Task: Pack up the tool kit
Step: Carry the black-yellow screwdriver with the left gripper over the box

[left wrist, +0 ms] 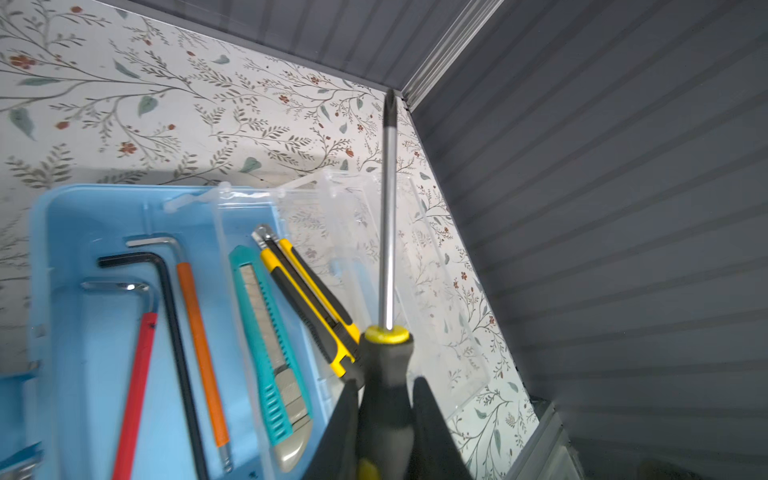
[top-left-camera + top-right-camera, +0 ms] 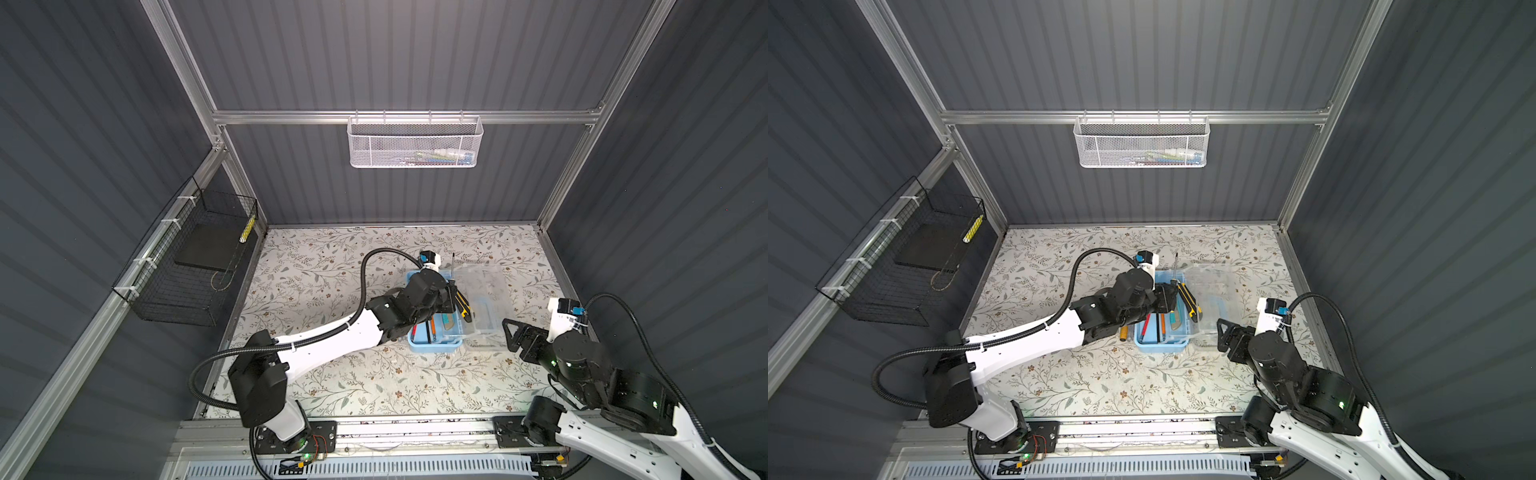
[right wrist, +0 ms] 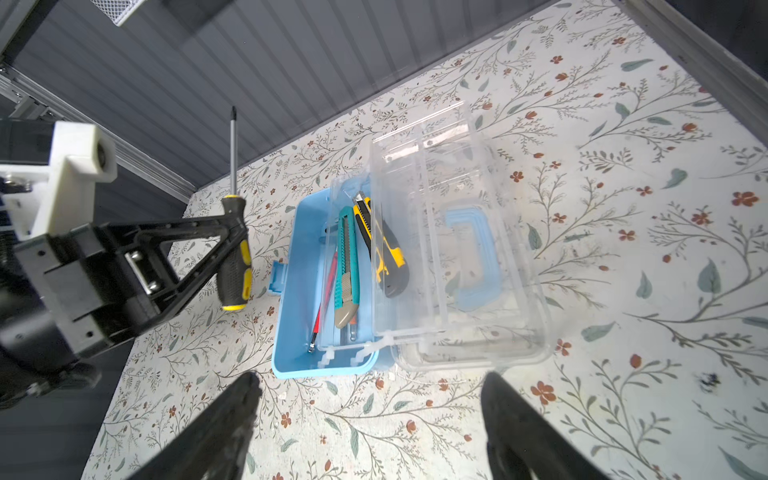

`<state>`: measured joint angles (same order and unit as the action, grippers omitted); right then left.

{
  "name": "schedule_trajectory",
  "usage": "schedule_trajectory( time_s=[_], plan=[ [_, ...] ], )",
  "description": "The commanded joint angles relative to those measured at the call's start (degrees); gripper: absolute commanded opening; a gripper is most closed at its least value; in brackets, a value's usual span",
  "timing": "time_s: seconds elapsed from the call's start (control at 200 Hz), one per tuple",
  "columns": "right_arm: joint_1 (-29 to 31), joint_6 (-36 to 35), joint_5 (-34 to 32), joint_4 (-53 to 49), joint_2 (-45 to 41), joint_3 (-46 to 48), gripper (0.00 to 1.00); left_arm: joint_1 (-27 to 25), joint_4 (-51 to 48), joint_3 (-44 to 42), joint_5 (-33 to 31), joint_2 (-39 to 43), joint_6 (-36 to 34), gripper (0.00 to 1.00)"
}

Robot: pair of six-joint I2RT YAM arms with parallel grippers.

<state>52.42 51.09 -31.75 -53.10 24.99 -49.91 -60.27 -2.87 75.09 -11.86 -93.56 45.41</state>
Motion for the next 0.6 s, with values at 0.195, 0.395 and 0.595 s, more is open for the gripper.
schedule_trajectory(
  time_s=[0.195, 0.395, 0.595],
  plan=[
    [-0.3, 1.0, 0.1, -2.4, -0.3, 0.3, 0.83, -1.8, 7.0, 9.2, 0.1, -10.8, 5.2, 0.0],
    [-0.3, 0.5, 0.1, -3.2, -0.7, -0.1, 0.83, -1.9, 8.0, 12.7, 0.7, -16.8, 8.0, 0.0],
    [-0.3, 1.0, 0.0, -4.5, -1.9, 0.2, 0.83, -2.2, 8.4, 15.0, 1.6, -21.2, 10.7, 0.0]
  ],
)
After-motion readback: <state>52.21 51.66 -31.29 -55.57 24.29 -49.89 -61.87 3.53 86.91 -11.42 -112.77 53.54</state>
